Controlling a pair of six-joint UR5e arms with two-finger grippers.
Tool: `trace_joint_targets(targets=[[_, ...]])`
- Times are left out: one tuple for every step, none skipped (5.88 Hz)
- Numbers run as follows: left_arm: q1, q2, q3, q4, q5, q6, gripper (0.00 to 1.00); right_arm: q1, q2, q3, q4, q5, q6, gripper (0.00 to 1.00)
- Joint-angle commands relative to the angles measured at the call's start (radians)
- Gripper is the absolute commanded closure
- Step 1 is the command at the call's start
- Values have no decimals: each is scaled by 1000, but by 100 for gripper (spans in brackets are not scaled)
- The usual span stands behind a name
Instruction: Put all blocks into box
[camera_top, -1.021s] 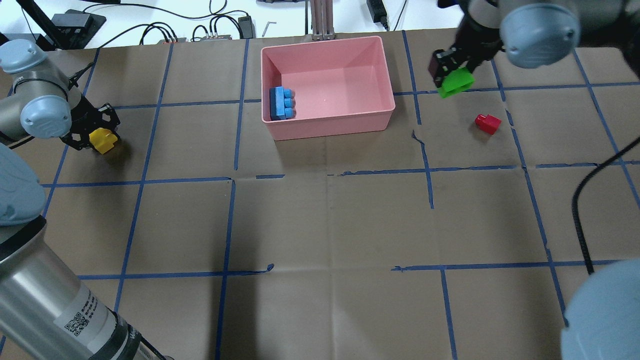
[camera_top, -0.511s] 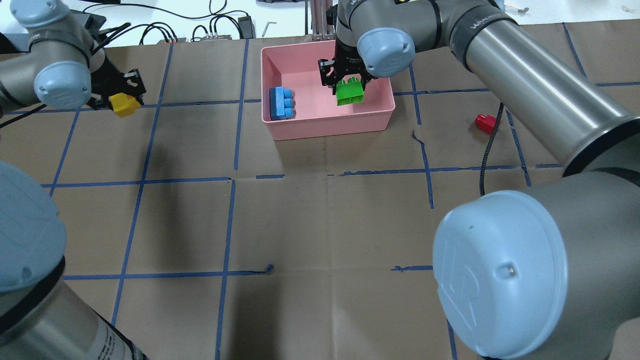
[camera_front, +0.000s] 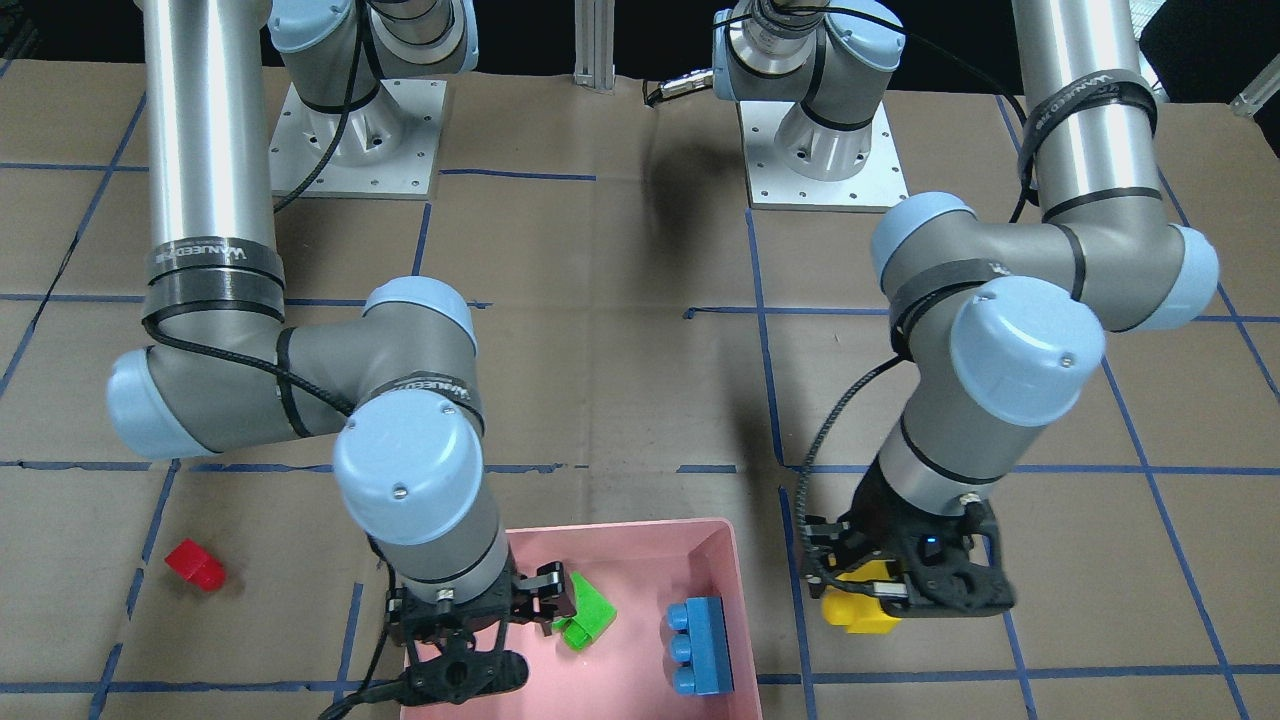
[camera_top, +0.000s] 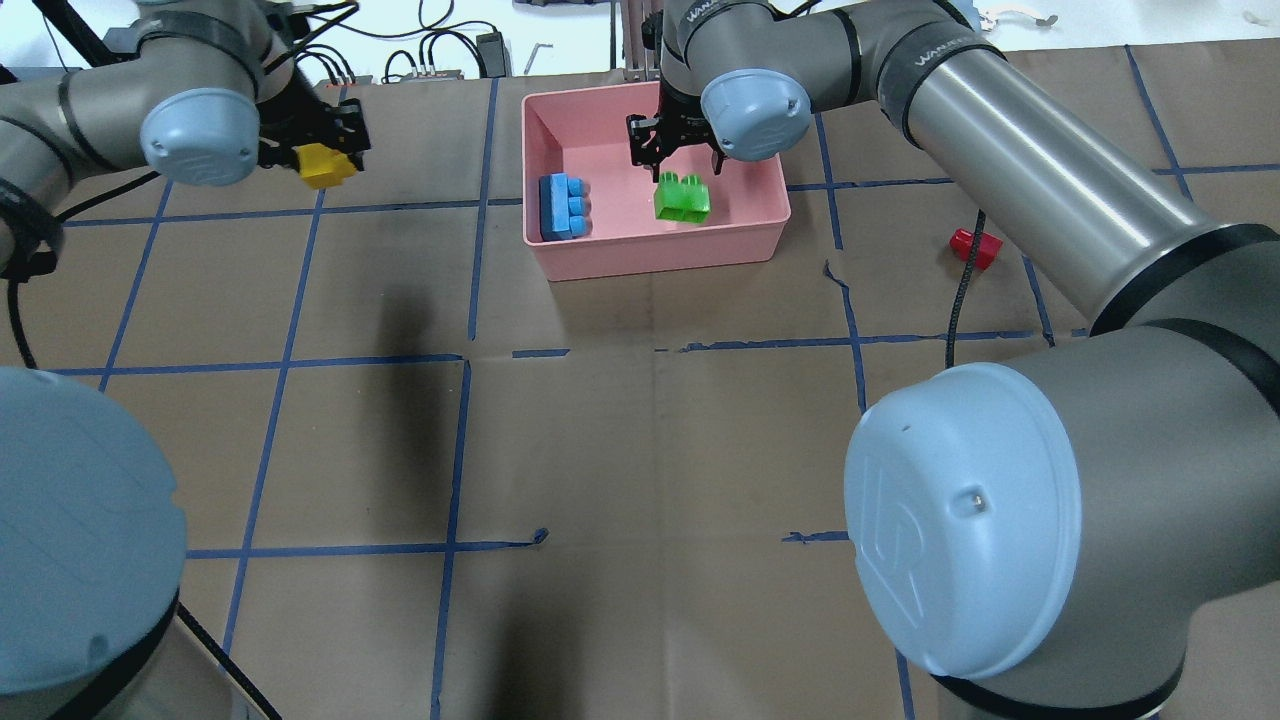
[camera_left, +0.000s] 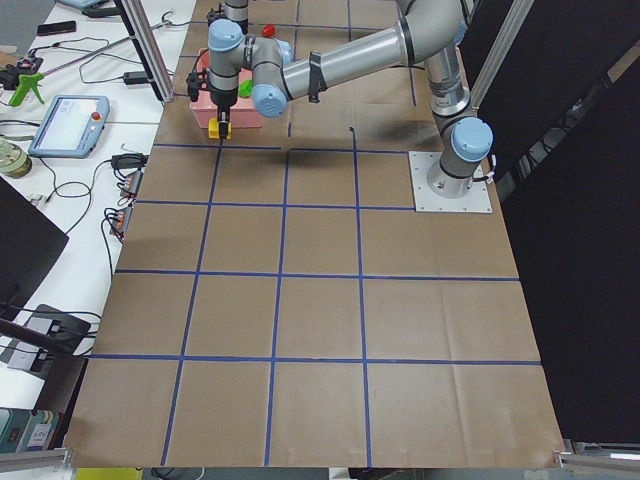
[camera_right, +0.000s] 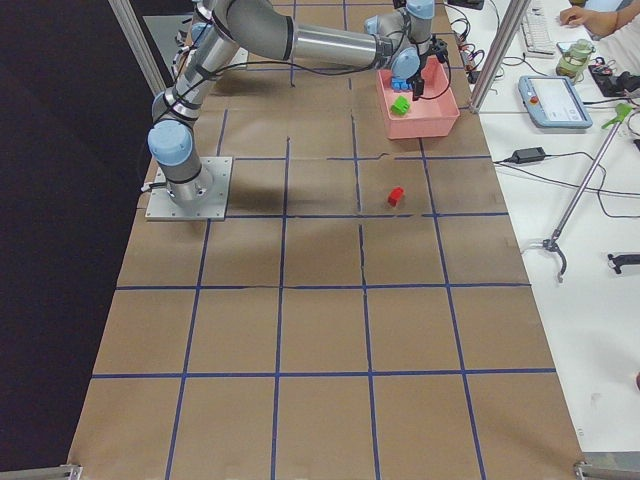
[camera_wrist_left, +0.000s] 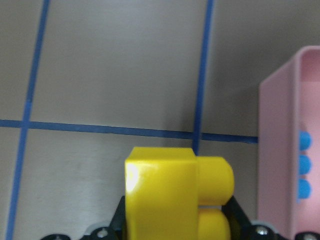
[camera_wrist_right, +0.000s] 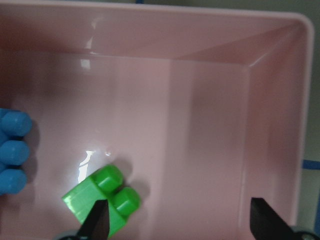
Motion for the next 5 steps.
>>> trace_joint_targets(targets=[[-117,-35,14,25,-90,-17,100,-106,-41,4,67,2,-140,0],[-151,-92,19,51,-91,-82,93,-182,-50,7,109,2,-245,0],[-152,-129,18,188,-86,-84,39,-260,-63,15,138,2,-394,0],[-152,-120,18,193,-86,-94,0,-340,-72,36,141,2,-574,1],[-152,-95,18,135,-83,-94,0,-414,-77,85,142,10,-729,1]])
